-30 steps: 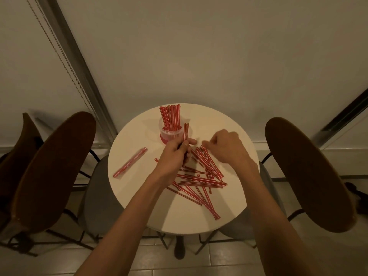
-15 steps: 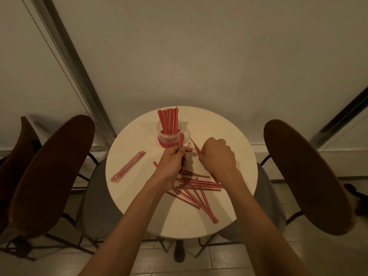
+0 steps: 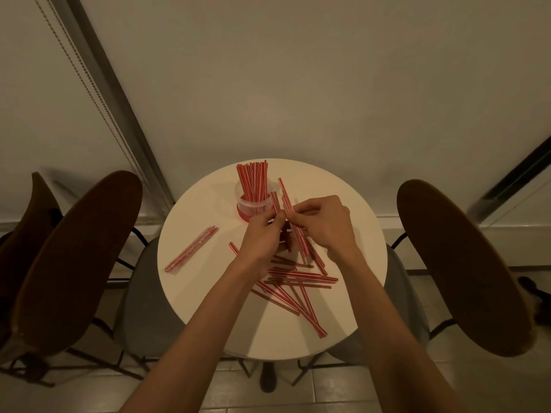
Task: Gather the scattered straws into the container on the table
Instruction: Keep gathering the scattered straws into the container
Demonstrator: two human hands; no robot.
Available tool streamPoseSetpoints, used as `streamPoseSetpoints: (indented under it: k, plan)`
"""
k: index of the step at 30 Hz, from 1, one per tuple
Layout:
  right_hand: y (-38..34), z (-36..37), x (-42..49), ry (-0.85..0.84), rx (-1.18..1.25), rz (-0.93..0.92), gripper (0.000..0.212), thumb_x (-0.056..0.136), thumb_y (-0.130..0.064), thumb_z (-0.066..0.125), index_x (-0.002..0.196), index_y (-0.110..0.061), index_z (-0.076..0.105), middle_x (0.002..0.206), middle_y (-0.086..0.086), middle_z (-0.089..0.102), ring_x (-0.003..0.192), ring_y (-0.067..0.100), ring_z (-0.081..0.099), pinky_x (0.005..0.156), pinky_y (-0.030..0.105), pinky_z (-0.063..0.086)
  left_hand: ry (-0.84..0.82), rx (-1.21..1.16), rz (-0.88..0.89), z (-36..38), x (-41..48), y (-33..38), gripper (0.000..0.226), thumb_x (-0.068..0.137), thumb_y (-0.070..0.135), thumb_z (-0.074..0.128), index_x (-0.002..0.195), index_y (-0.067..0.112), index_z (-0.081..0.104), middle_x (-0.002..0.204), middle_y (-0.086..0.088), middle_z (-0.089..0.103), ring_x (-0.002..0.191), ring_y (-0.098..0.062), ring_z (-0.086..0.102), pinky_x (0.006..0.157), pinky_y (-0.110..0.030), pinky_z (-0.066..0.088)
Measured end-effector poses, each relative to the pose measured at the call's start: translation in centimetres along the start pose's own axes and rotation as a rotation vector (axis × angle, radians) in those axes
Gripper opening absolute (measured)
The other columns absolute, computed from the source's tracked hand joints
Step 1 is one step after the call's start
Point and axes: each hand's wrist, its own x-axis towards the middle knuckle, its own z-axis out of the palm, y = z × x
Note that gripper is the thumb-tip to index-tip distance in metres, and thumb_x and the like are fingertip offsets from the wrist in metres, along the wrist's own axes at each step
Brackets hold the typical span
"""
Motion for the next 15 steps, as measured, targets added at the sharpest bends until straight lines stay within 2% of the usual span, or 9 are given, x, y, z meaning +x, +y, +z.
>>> streamPoseSetpoints:
  k: [5,8,12,15]
  plan:
    - [-0.5,0.3,-0.8,0.0,-0.047,-0.07,0.015,0.092,-0.026,0.086,0.106,-0.02,0.087,0.096,-0.005,0.084,0.08,0.0,0.074,0.093,0.032,0.064,0.019,-0.122,-0.032,0.3,0.0,0.1,0.033,0.118,0.021,0.043,0.132,0.01,0.071,0.12,-0.011,0.079,0.111,-0.028,0.077,0.088,-0.038,0.067]
    - [-0.9,0.4,-1.2,-0.012,-0.068,-0.106,0.017,0.096,-0.025,0.082,0.11,-0.019,0.087,0.104,-0.002,0.084,0.083,0.003,0.074,0.094,0.029,0.062,0.024,-0.15,-0.031,0.2,0.1,0.2,0.033,0.117,0.021,0.046,0.135,0.012,0.071,0.121,-0.008,0.08,0.113,-0.026,0.077,0.088,-0.037,0.067]
    - [-1.3,0.2,-1.4,-0.05,-0.076,-0.111,0.016,0.101,-0.024,0.076,0.112,-0.02,0.087,0.102,-0.001,0.085,0.085,0.007,0.077,0.089,0.027,0.062,0.042,-0.14,0.024,-0.1,0.2,0.5,0.028,0.113,0.02,0.055,0.133,0.011,0.073,0.119,-0.008,0.081,0.111,-0.025,0.079,0.092,-0.045,0.067]
    - [-1.8,-0.1,-1.5,-0.119,-0.137,-0.127,0.018,0.104,-0.021,0.071,0.112,-0.02,0.086,0.098,0.0,0.084,0.086,0.012,0.077,0.078,0.021,0.057,0.08,-0.093,0.094,-0.3,0.3,0.6,0.024,0.11,0.02,0.061,0.127,0.011,0.075,0.117,-0.009,0.081,0.11,-0.026,0.079,0.093,-0.048,0.067]
